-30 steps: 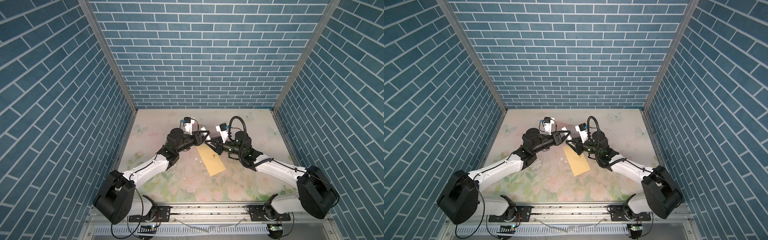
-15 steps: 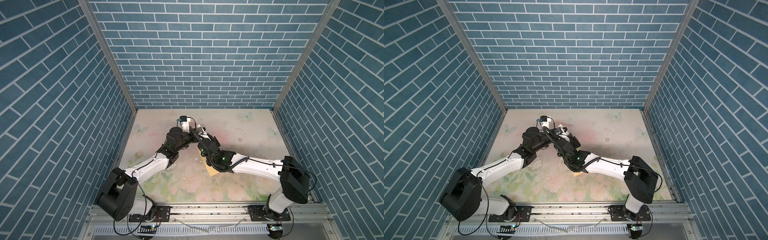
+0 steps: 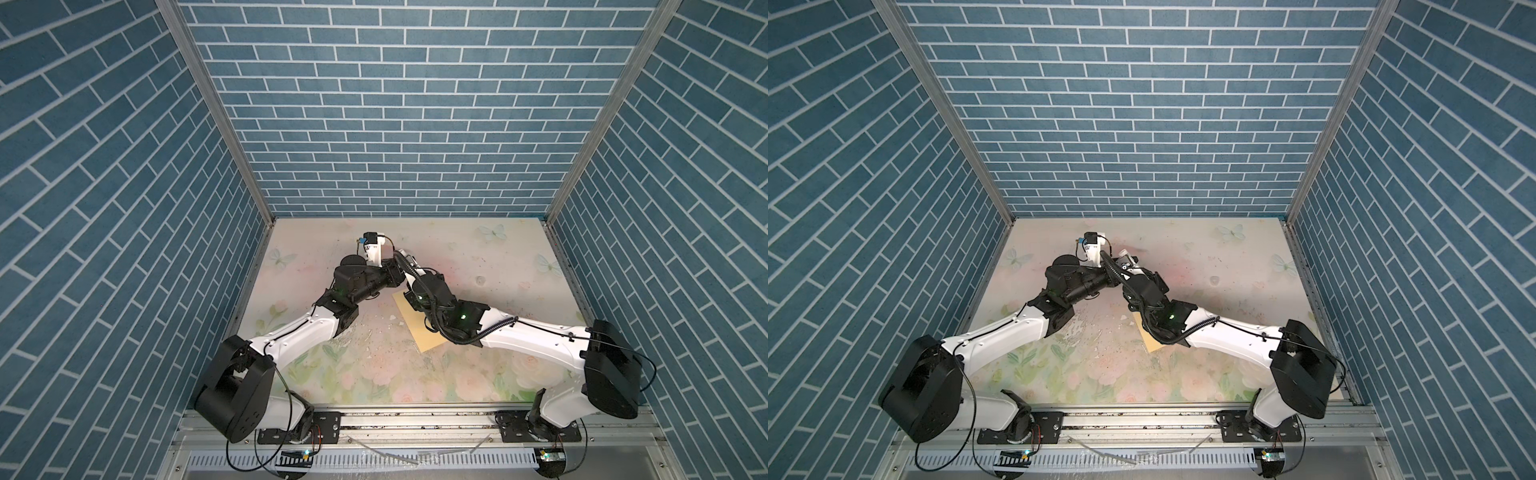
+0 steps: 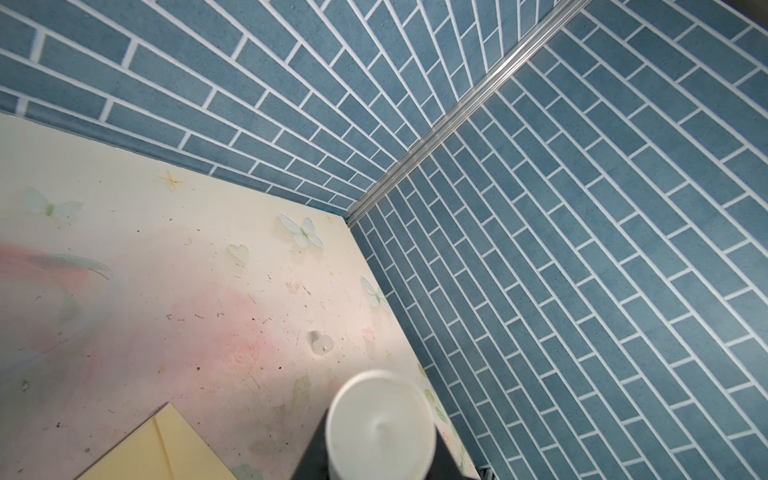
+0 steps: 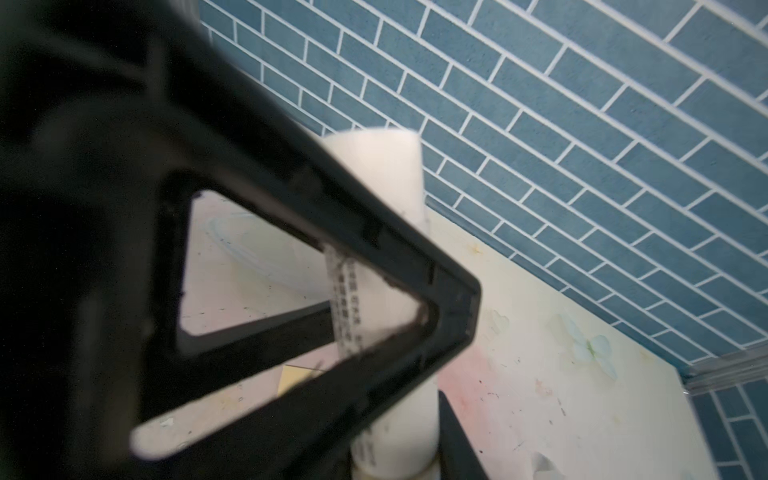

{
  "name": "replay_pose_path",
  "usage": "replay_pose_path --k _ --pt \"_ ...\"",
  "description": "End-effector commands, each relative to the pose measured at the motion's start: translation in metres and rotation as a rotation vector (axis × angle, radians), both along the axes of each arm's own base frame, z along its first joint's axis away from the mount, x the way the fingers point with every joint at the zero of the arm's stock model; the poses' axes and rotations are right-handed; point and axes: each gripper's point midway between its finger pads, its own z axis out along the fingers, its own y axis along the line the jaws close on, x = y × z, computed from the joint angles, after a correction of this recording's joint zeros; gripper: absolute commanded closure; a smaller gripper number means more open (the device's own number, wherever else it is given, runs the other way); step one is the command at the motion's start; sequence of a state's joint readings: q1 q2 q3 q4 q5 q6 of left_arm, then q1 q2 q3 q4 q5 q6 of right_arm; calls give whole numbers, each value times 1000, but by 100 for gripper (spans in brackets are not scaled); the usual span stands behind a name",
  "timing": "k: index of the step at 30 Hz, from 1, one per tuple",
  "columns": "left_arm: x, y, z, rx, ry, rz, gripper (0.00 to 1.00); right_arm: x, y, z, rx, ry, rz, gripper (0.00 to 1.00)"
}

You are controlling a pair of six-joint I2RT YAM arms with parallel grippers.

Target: Place the letter into the envelope and seal it

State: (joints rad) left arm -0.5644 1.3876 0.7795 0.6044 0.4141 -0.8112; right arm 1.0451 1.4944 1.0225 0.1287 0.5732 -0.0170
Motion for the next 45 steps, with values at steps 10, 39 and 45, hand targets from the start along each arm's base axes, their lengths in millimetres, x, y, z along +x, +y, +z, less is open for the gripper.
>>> replay_pose_path --k 10,39,45 --pt "-26 -12 44 -68 -163 -132 30 -14 -18 36 564 168 227 100" --pt "-40 -18 50 -110 -254 -220 44 -46 5 63 849 383 620 100" --pt "-39 -19 44 -100 -238 -216 59 -46 6 65 857 388 629 100"
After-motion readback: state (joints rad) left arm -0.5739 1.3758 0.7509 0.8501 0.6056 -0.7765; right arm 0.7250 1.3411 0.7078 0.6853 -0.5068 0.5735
